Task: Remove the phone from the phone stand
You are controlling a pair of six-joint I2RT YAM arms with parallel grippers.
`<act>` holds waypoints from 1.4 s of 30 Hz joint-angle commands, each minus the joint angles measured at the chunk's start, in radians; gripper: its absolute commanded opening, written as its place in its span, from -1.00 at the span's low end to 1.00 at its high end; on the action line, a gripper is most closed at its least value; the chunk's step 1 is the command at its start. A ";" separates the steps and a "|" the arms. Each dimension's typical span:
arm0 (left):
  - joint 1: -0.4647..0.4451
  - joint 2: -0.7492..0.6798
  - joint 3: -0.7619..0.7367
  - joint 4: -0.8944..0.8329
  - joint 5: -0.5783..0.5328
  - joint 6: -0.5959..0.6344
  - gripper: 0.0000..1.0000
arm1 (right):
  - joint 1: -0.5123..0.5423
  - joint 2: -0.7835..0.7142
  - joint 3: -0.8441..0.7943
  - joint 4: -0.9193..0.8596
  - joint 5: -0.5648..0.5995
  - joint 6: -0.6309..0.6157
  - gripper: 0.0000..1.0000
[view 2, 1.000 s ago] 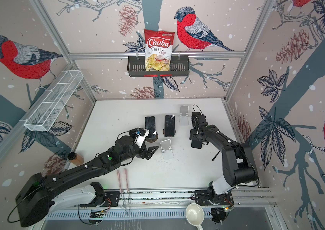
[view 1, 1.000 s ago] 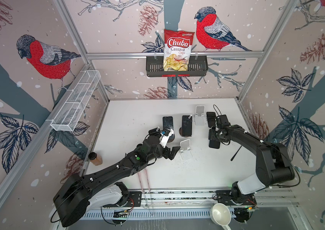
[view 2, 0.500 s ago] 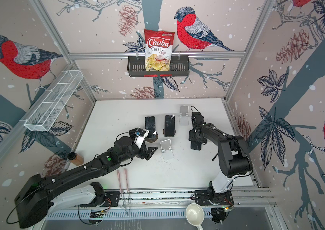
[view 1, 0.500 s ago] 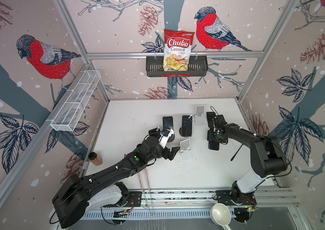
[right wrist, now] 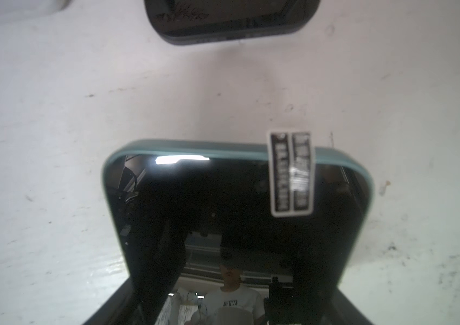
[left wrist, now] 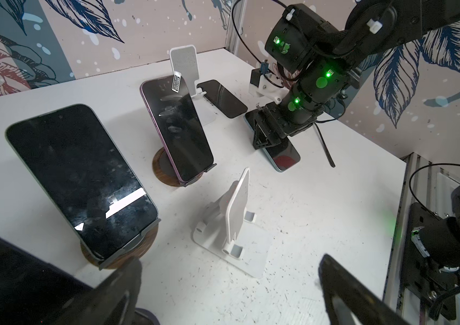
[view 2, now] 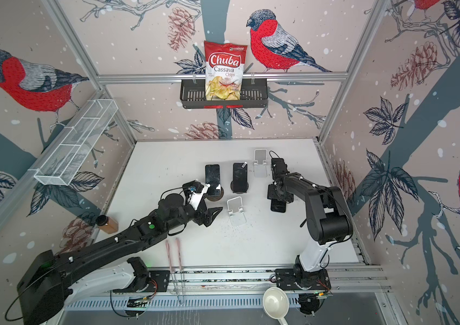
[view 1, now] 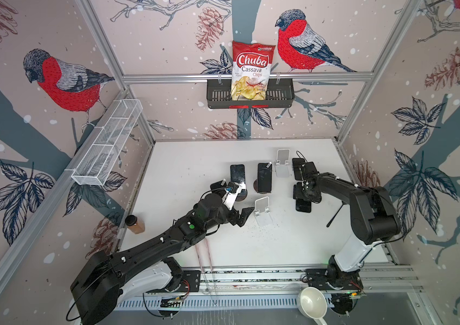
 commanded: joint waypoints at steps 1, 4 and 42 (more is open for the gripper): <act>-0.001 -0.009 -0.001 0.032 -0.006 0.011 0.94 | -0.004 0.008 0.007 -0.019 0.035 -0.017 0.31; -0.001 -0.009 0.005 0.026 -0.007 0.007 0.94 | -0.005 0.014 0.012 -0.028 0.031 -0.018 0.32; -0.001 -0.020 -0.001 0.035 0.008 0.013 0.94 | 0.018 0.074 0.021 -0.086 0.082 -0.011 0.65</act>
